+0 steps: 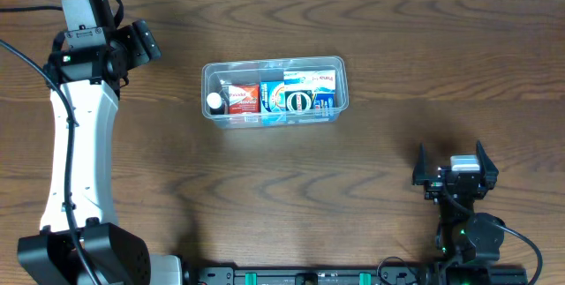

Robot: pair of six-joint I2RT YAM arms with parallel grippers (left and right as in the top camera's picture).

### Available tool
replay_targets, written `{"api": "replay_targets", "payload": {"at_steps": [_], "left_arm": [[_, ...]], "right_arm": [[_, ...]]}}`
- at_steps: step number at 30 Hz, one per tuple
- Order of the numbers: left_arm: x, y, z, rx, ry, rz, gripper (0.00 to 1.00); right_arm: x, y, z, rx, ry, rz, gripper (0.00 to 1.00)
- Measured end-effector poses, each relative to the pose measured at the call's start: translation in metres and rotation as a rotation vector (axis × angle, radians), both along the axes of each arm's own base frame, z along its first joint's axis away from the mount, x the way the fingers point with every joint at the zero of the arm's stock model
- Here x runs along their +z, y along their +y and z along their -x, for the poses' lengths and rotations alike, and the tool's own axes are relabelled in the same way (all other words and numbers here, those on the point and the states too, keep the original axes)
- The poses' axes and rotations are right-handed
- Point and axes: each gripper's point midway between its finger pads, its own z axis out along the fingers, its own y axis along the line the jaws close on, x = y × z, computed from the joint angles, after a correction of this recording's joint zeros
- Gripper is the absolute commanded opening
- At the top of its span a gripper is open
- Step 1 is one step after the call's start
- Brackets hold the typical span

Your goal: Pack container

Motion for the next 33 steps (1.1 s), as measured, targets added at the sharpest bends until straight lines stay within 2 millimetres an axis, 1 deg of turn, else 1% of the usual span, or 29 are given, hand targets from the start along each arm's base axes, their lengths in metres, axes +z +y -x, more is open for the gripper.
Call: {"api": "replay_targets", "payload": {"at_steps": [8, 11, 13, 14, 15, 17, 18, 21, 23, 24, 26, 27, 31, 33], "left_arm": [[-0.001, 0.000, 0.001, 0.000, 0.004, 0.001, 0.98], [-0.002, 0.000, 0.003, 0.002, 0.014, 0.002, 0.98], [0.002, 0.001, 0.008, 0.005, 0.014, 0.002, 0.98], [0.005, 0.001, 0.010, 0.005, 0.007, 0.001, 0.98], [0.014, 0.000, 0.013, 0.006, -0.013, -0.002, 0.98], [0.034, -0.001, 0.019, 0.006, -0.063, -0.010, 0.98], [0.048, -0.002, 0.025, 0.006, -0.100, -0.016, 0.98], [0.100, -0.006, 0.051, 0.006, -0.238, -0.038, 0.98], [0.136, -0.009, 0.075, 0.007, -0.339, -0.055, 0.98], [0.154, -0.012, 0.090, 0.006, -0.389, -0.062, 0.98], [0.175, -0.017, 0.121, 0.007, -0.445, -0.072, 0.98], [0.182, -0.019, 0.136, 0.007, -0.467, -0.075, 0.98], [0.216, -0.028, 0.189, 0.007, -0.605, -0.097, 0.98], [0.223, -0.032, 0.215, 0.007, -0.661, -0.106, 0.98]], "right_arm": [[0.000, 0.000, 0.000, 0.000, 0.000, 0.000, 0.99], [0.000, 0.000, 0.000, 0.000, 0.000, 0.000, 0.99], [0.000, 0.000, 0.000, 0.000, 0.000, 0.000, 0.99], [0.000, 0.000, 0.000, 0.000, 0.000, 0.000, 0.99], [0.000, 0.000, 0.000, 0.000, 0.000, 0.000, 0.99], [0.000, 0.000, 0.000, 0.000, 0.000, 0.000, 0.99], [0.000, 0.000, 0.000, 0.000, 0.000, 0.000, 0.99], [0.000, 0.000, 0.000, 0.000, 0.000, 0.000, 0.99], [0.000, 0.000, 0.000, 0.000, 0.000, 0.000, 0.99], [0.000, 0.000, 0.000, 0.000, 0.000, 0.000, 0.99], [0.000, 0.000, 0.000, 0.000, 0.000, 0.000, 0.99], [0.000, 0.000, 0.000, 0.000, 0.000, 0.000, 0.99], [0.000, 0.000, 0.000, 0.000, 0.000, 0.000, 0.99], [0.000, 0.000, 0.000, 0.000, 0.000, 0.000, 0.99]]}}
